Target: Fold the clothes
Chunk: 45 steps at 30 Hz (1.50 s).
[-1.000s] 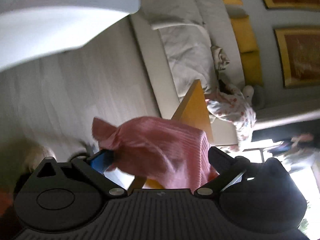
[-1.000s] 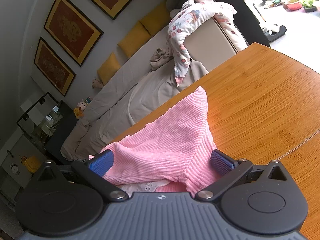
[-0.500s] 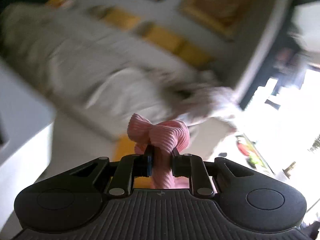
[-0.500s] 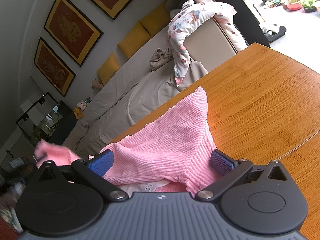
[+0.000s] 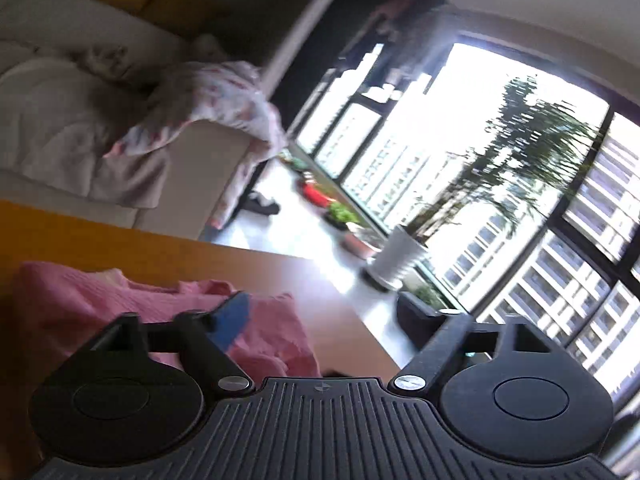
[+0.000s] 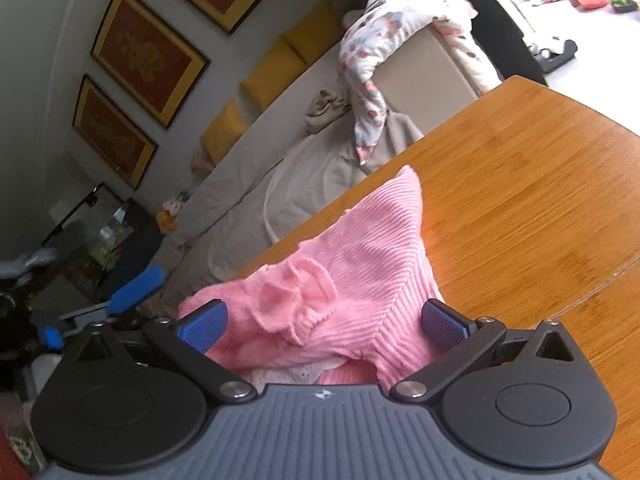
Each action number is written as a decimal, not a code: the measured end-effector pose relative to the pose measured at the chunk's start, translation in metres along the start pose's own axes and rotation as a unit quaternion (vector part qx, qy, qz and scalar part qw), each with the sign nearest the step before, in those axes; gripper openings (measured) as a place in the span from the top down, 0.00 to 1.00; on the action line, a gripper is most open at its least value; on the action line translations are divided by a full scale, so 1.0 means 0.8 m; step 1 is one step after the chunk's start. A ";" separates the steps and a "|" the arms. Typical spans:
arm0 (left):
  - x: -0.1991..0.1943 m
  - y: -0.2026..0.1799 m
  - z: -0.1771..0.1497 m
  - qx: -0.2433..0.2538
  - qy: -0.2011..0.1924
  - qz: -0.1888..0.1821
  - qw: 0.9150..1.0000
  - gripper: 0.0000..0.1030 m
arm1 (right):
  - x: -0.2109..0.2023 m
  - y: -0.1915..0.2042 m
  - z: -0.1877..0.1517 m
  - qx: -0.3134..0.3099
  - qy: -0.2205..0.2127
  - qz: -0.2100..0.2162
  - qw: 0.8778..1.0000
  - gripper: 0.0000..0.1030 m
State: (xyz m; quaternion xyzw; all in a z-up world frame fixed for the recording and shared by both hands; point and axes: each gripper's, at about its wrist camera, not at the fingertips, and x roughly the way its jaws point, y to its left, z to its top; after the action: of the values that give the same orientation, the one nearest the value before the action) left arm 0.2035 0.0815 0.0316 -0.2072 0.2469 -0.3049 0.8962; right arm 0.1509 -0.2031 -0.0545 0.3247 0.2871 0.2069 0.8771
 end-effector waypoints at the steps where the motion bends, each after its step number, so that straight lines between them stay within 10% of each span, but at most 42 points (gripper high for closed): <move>1: -0.011 -0.001 -0.009 0.013 -0.002 0.010 1.000 0.08 | 0.001 0.000 0.000 -0.002 0.003 0.003 1.000 0.00; 6: -0.055 0.005 -0.050 0.078 0.004 0.110 0.991 0.05 | -0.007 0.005 0.003 0.004 -0.016 -0.011 1.000 0.00; 9: -0.070 0.028 -0.068 0.071 0.019 0.147 0.986 0.04 | -0.025 0.051 0.008 -0.095 -0.064 -0.033 0.993 0.01; 12: -0.079 0.052 -0.079 0.032 0.022 0.137 0.990 0.03 | -0.010 0.104 0.006 -0.231 -0.048 -0.066 0.970 0.24; 15: -0.084 0.059 -0.086 0.018 0.016 0.128 0.991 0.02 | 0.029 0.130 -0.008 -0.334 0.004 -0.100 0.937 0.27; 18: -0.088 0.063 -0.089 0.009 0.010 0.121 0.993 0.01 | 0.067 0.117 -0.010 -0.326 0.041 -0.120 0.937 0.68; 21: -0.089 0.066 -0.087 0.004 0.009 0.118 0.993 0.00 | 0.078 0.121 0.008 -0.298 0.027 -0.112 0.948 0.87; 26: -0.082 0.063 -0.080 0.015 0.017 0.104 0.994 0.00 | 0.044 0.152 0.078 -0.296 -0.041 -0.088 0.950 0.87; 32: -0.064 0.055 -0.083 0.032 0.059 0.084 0.994 0.00 | 0.068 0.053 0.083 -0.180 0.073 -0.159 0.968 0.85; 35: -0.061 0.048 -0.076 0.042 0.084 0.066 0.993 0.00 | 0.058 0.025 0.069 -0.172 0.072 -0.158 0.970 0.74; 39: -0.066 0.041 -0.039 0.071 0.072 0.039 0.994 0.00 | 0.019 0.042 0.089 -0.192 0.010 -0.125 0.973 0.36; 42: -0.051 0.045 -0.010 0.083 0.055 0.030 0.995 0.00 | 0.003 0.051 0.111 -0.176 -0.030 -0.104 0.979 0.38; 45: -0.017 0.052 0.001 0.086 0.047 0.022 0.995 0.00 | 0.015 0.042 0.119 -0.138 -0.036 -0.104 0.984 0.72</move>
State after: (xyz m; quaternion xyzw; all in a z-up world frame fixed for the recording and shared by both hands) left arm 0.2128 0.1208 0.0145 -0.1097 0.2658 -0.3145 0.9046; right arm 0.2143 -0.2159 0.0234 0.1766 0.2559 0.1404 0.9400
